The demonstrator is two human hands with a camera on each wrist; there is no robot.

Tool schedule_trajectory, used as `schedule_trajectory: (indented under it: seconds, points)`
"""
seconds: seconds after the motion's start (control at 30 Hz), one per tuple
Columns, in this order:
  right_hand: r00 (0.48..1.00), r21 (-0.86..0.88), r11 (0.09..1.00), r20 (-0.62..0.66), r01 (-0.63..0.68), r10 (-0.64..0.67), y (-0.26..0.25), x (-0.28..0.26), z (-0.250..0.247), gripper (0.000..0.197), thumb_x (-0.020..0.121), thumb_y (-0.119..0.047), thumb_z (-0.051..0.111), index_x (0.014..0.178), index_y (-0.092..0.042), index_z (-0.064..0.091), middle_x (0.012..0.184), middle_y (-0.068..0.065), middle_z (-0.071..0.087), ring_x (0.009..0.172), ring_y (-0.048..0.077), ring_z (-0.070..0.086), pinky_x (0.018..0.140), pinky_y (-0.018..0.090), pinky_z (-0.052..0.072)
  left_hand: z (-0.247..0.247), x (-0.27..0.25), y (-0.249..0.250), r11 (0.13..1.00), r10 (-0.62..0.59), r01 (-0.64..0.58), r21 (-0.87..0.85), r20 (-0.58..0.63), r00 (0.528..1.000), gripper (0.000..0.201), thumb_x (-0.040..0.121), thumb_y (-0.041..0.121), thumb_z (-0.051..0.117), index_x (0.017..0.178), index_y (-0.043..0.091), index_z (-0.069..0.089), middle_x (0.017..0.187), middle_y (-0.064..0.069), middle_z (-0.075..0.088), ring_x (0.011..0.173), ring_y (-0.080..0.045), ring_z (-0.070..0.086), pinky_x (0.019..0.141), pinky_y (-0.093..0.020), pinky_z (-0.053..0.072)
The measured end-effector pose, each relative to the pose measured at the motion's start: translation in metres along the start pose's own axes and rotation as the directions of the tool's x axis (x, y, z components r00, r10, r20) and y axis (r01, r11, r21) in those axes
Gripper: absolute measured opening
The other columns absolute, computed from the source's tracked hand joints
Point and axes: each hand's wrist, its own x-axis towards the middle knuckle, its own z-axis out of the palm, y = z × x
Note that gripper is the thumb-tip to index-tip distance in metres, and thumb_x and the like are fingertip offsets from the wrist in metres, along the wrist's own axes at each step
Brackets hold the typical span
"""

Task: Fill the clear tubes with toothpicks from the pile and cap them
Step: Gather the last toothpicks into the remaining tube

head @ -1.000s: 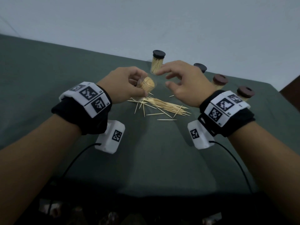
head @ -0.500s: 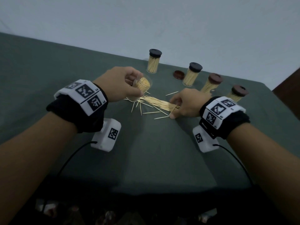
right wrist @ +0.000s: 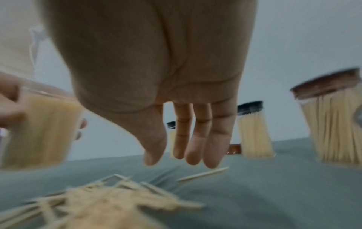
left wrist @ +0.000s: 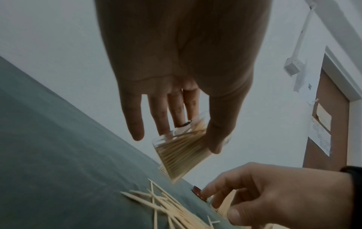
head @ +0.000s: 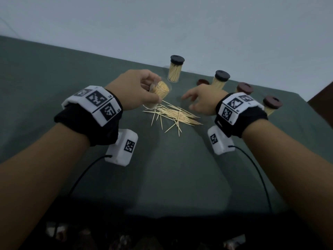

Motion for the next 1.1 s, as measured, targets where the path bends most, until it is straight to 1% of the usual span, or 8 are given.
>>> schedule_trajectory:
  seconds: [0.13, 0.37, 0.47, 0.6, 0.67, 0.8, 0.93, 1.1]
  points:
    - [0.997, -0.201, 0.977, 0.037, -0.065, 0.074, 0.016, 0.016, -0.003, 0.038, 0.086, -0.025, 0.070, 0.123, -0.024, 0.063, 0.124, 0.003, 0.062, 0.111, 0.023, 0.058, 0.085, 0.029, 0.045, -0.002, 0.001, 0.000, 1.000, -0.003, 0.003, -0.003, 0.007, 1.000, 0.052, 0.070, 0.027, 0.084, 0.118, 0.030, 0.063, 0.106, 0.011, 0.070, 0.099, -0.007, 0.067, 0.099, -0.036, 0.051]
    - [0.997, -0.006, 0.998, -0.045, -0.065, 0.065, 0.007, 0.019, 0.012, 0.012, 0.092, -0.027, 0.062, 0.098, -0.023, 0.072, 0.097, -0.005, 0.067, 0.086, 0.011, 0.056, 0.073, 0.024, 0.041, -0.002, 0.003, -0.001, 1.000, -0.001, 0.001, -0.015, 0.001, 1.000, 0.051, 0.071, 0.024, 0.084, 0.118, 0.028, 0.064, 0.106, 0.009, 0.070, 0.098, -0.007, 0.067, 0.099, -0.036, 0.051]
    - [1.000, 0.045, 0.999, -0.012, -0.003, 0.003, -0.009, 0.008, 0.017, 0.036, 0.089, -0.058, 0.055, 0.097, -0.027, 0.070, 0.091, -0.008, 0.068, 0.085, 0.013, 0.061, 0.069, 0.024, 0.042, -0.004, 0.003, -0.001, 1.000, 0.000, 0.000, -0.014, -0.004, 1.000, 0.051, 0.071, 0.025, 0.084, 0.118, 0.027, 0.064, 0.105, 0.010, 0.070, 0.097, -0.006, 0.067, 0.099, -0.036, 0.051]
    - [0.987, -0.037, 0.997, 0.148, 0.070, -0.064, -0.023, -0.007, 0.017, 0.086, 0.067, -0.080, 0.060, 0.139, -0.035, 0.045, 0.130, -0.006, 0.058, 0.120, 0.017, 0.054, 0.096, 0.030, 0.042, -0.005, 0.002, -0.001, 1.000, 0.000, 0.000, -0.007, -0.011, 1.000, 0.052, 0.071, 0.027, 0.085, 0.118, 0.028, 0.064, 0.106, 0.010, 0.070, 0.098, -0.007, 0.067, 0.098, -0.037, 0.051]
    - [0.979, -0.008, 0.992, 0.162, 0.130, -0.127, -0.022, -0.012, 0.014, 0.076, 0.077, -0.067, 0.063, 0.143, -0.044, 0.035, 0.140, -0.007, 0.050, 0.128, 0.018, 0.048, 0.105, 0.035, 0.039, -0.005, 0.002, 0.000, 1.000, -0.001, 0.001, 0.003, -0.011, 1.000, 0.052, 0.071, 0.027, 0.084, 0.118, 0.028, 0.063, 0.107, 0.010, 0.070, 0.098, -0.007, 0.067, 0.098, -0.036, 0.051]
    - [0.948, 0.077, 0.967, 0.193, 0.242, -0.253, -0.012, -0.019, 0.008, 0.050, 0.087, -0.024, 0.063, 0.121, -0.058, 0.051, 0.138, -0.012, 0.049, 0.121, 0.014, 0.051, 0.103, 0.040, 0.043, -0.005, 0.002, 0.002, 1.000, -0.002, 0.002, 0.016, -0.009, 1.000, 0.053, 0.072, 0.028, 0.084, 0.120, 0.027, 0.063, 0.107, 0.010, 0.069, 0.098, -0.007, 0.066, 0.099, -0.036, 0.051]
    - [0.941, -0.059, 0.958, 0.214, 0.280, -0.262, -0.015, -0.024, 0.013, 0.038, 0.083, -0.029, 0.073, 0.114, -0.048, 0.063, 0.149, -0.002, 0.036, 0.135, 0.020, 0.037, 0.111, 0.034, 0.027, -0.004, 0.002, 0.003, 1.000, 0.001, -0.001, 0.026, 0.003, 1.000, 0.053, 0.071, 0.030, 0.085, 0.119, 0.029, 0.062, 0.107, 0.010, 0.069, 0.099, -0.007, 0.066, 0.099, -0.036, 0.050]
    - [0.953, -0.051, 0.960, 0.143, 0.277, -0.267, -0.017, -0.022, 0.018, 0.014, 0.081, -0.041, 0.074, 0.094, -0.039, 0.071, 0.147, -0.002, 0.036, 0.132, 0.019, 0.038, 0.109, 0.039, 0.032, -0.002, 0.001, 0.002, 0.999, -0.004, 0.004, 0.054, 0.003, 1.000, 0.054, 0.070, 0.031, 0.084, 0.119, 0.030, 0.063, 0.108, 0.010, 0.069, 0.100, -0.007, 0.065, 0.100, -0.036, 0.049]
